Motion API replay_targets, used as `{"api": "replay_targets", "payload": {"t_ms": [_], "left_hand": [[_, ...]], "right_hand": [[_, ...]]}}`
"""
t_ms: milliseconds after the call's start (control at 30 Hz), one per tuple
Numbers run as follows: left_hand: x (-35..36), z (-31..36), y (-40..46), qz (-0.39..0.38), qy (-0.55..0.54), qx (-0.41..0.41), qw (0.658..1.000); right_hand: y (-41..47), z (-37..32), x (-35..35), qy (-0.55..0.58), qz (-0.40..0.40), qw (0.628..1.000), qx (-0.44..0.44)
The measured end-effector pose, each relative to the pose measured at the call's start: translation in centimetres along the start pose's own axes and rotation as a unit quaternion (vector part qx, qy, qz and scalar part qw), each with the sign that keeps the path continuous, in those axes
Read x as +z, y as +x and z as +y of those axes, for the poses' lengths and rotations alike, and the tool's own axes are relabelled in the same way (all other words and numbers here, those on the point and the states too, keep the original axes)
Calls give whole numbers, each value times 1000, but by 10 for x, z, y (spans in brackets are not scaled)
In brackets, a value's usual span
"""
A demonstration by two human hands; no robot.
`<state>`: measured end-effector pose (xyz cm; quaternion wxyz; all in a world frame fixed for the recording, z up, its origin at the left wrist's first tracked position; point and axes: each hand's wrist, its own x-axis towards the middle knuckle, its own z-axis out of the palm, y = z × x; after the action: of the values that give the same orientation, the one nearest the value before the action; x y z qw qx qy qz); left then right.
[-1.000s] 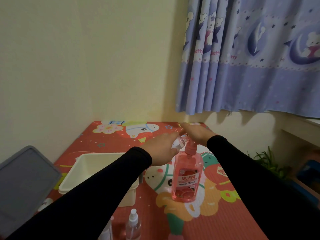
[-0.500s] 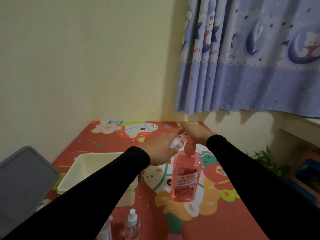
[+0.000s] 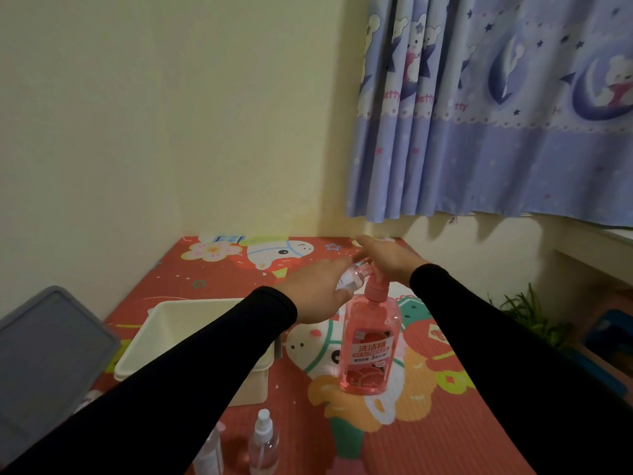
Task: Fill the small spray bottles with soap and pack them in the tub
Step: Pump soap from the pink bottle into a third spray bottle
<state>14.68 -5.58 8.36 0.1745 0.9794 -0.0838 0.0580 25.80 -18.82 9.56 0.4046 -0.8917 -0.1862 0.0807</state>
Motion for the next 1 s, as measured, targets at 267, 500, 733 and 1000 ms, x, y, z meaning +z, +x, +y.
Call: {"api": "replay_targets", "payload": {"t_ms": [267, 500, 733, 1000], "left_hand": [[9, -2, -2, -14, -1, -4, 1000], [0, 1, 0, -3, 1, 5, 1000], [8, -5, 2, -11, 10, 4, 1000], [2, -3, 2, -23, 10, -2, 1000]], "right_hand": [[1, 12, 9, -25, -28, 999, -2], [-1, 3, 0, -32, -9, 999, -17], [-1, 7, 7, -81, -16, 996, -24], [-1, 4, 3, -60, -16, 998, -11]]}}
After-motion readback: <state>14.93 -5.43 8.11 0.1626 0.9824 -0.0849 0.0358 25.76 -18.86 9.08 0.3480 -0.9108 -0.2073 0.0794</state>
